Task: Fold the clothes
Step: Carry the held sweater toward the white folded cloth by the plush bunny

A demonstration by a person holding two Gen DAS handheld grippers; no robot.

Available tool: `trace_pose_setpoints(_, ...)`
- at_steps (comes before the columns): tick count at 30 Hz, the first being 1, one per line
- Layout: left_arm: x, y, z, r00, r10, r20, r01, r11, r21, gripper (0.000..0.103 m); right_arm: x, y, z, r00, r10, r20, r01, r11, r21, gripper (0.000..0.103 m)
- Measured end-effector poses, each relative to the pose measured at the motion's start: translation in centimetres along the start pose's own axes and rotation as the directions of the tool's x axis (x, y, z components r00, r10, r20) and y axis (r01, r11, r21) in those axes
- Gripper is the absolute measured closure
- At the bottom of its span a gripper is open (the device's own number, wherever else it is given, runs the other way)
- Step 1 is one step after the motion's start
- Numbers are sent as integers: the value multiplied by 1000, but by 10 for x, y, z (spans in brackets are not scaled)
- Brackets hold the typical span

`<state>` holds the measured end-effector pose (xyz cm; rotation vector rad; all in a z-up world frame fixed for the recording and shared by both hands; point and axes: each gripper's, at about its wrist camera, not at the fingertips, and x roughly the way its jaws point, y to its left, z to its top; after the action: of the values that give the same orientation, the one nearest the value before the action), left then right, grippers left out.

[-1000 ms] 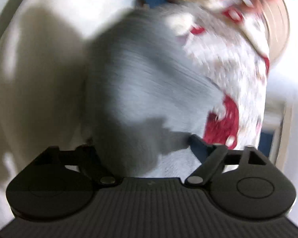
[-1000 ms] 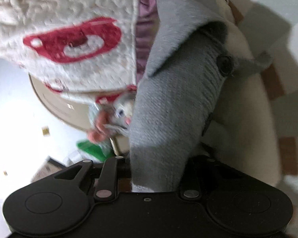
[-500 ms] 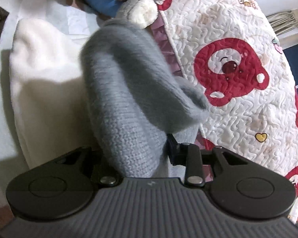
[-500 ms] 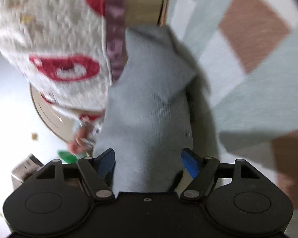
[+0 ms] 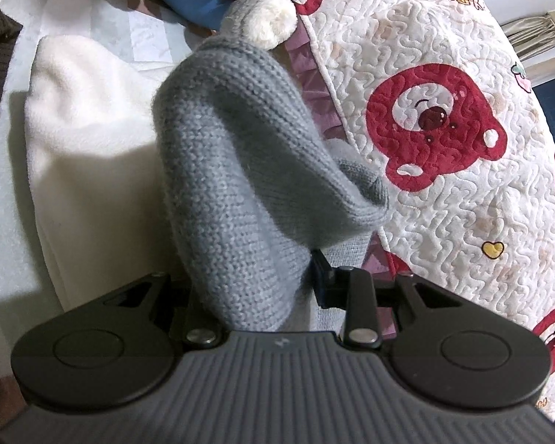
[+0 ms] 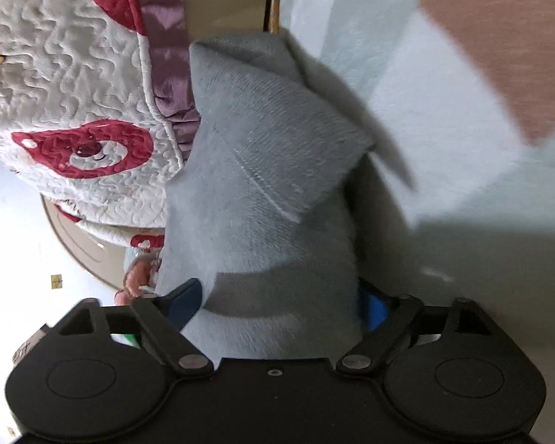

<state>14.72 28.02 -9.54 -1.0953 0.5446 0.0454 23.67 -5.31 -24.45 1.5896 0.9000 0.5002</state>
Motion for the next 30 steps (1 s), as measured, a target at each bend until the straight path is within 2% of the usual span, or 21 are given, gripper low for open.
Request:
trace_pose_setpoints(1,0,0,0,1000,-1,0,1,1000,-2,73,4,3,0,1000,-7,5,8,1000,-6,9)
trace_pose_setpoints(2,0,0,0,1000,-2,0,2,1000,-4,73,2,7,-3,1000,5,16,-4,999,-43,15)
trace_pose_setpoints(3,0,0,0,1000,0,2,0,1000,0,73,0,12,-6,1000,17,26,-15,997,-80,23)
trace_pose_setpoints(4,0,-1,1,1000,1,4,-1,1000,5,73,-2,17,-10,999,30,35,-26,993,-117,38)
trace_pose_setpoints(5,-1,-1,1,1000,5,9,-6,1000,12,73,-4,21,-13,998,43,44,-36,987,-154,46)
trace_pose_setpoints(7,-2,-3,2,1000,12,8,-13,1000,24,73,-8,30,-20,996,70,61,-54,972,-227,52)
trace_pose_setpoints(10,-2,-6,2,1000,25,-7,-25,999,34,73,-17,48,-25,993,70,96,-33,938,-346,54)
trace_pose_setpoints(12,-3,-9,1,999,42,-2,-42,997,58,73,-15,53,-22,994,52,94,-14,930,-368,53)
trace_pose_setpoints(15,-1,-10,0,999,46,-12,-46,997,66,73,-3,54,-12,996,25,80,5,937,-348,30)
trace_pose_setpoints(16,1,-10,0,999,45,-17,-44,997,66,73,1,54,-9,997,15,75,12,940,-342,19)
trace_pose_setpoints(17,1,-11,-1,999,49,-20,-48,996,73,73,3,52,-9,997,-3,79,30,938,-345,19)
trace_pose_setpoints(18,1,-12,-1,998,54,-12,-52,995,83,73,5,51,-9,996,-18,83,46,936,-349,19)
trace_pose_setpoints(20,0,-14,-2,998,62,2,-62,993,103,73,7,57,-15,996,7,91,30,918,-396,51)
trace_pose_setpoints(22,-4,-19,0,998,54,11,-55,991,123,74,5,80,-25,995,21,99,35,849,-528,55)
trace_pose_setpoints(23,-7,-22,2,999,46,16,-48,990,134,75,2,96,-34,995,19,102,46,797,-602,57)
trace_pose_setpoints(26,-20,-37,11,998,35,58,-46,978,204,75,0,140,-55,996,31,78,37,675,-737,59)
trace_pose_setpoints(29,-35,-58,28,993,23,113,-53,960,274,75,9,188,-80,999,23,45,27,512,-859,59)
trace_pose_setpoints(30,-39,-65,35,991,18,130,-56,955,291,75,16,203,-86,999,36,25,5,483,-876,59)
